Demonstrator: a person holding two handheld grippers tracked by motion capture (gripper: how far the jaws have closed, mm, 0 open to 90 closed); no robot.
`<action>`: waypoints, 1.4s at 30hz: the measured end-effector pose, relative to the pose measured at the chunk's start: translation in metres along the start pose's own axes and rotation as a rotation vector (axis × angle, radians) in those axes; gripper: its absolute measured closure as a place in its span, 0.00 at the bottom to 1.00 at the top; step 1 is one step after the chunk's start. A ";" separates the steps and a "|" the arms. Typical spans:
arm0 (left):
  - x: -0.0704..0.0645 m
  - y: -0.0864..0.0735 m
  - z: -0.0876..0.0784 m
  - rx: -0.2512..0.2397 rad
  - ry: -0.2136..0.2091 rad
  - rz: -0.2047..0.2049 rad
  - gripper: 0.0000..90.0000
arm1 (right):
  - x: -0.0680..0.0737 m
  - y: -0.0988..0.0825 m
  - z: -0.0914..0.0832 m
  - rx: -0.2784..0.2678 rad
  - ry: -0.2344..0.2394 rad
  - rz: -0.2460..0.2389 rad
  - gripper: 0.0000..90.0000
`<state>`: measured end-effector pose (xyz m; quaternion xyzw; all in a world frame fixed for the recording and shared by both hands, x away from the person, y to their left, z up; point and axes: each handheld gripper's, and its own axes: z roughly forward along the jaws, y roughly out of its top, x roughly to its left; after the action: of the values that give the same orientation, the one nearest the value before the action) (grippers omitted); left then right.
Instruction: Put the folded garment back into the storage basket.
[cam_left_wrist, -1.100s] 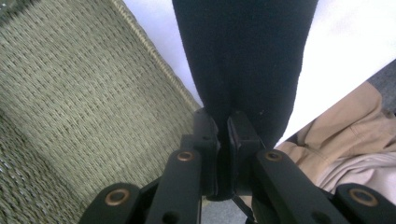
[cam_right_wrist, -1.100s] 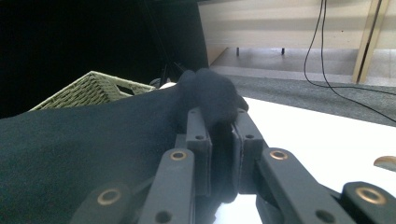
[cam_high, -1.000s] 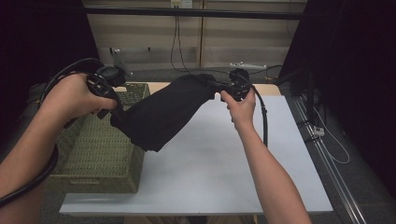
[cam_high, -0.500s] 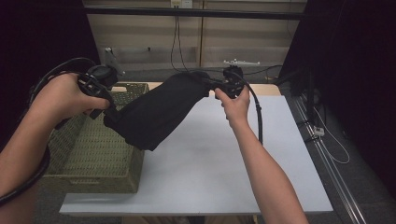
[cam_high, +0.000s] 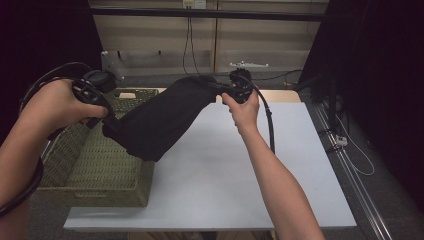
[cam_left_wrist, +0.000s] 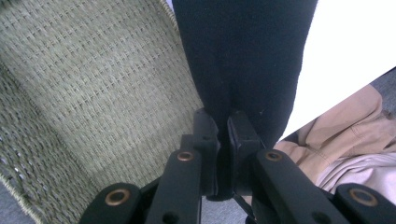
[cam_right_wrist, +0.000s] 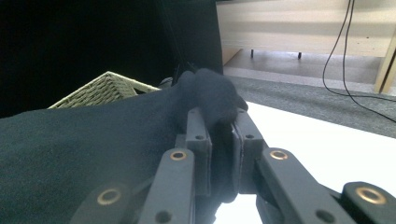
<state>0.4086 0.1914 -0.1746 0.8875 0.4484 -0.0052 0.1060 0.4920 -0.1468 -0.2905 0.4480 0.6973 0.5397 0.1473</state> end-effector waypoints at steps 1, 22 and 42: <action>0.001 -0.001 0.000 0.000 -0.001 -0.002 0.94 | 0.001 0.000 0.001 0.000 0.001 -0.002 0.89; 0.007 -0.012 -0.006 0.002 0.011 -0.037 0.94 | 0.011 0.008 0.017 0.007 0.032 -0.024 0.89; 0.012 -0.025 -0.011 -0.002 0.023 -0.070 0.94 | 0.025 0.014 0.028 0.012 0.057 -0.039 0.89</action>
<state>0.3949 0.2176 -0.1699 0.8712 0.4802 0.0020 0.1015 0.5040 -0.1095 -0.2815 0.4194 0.7133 0.5450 0.1350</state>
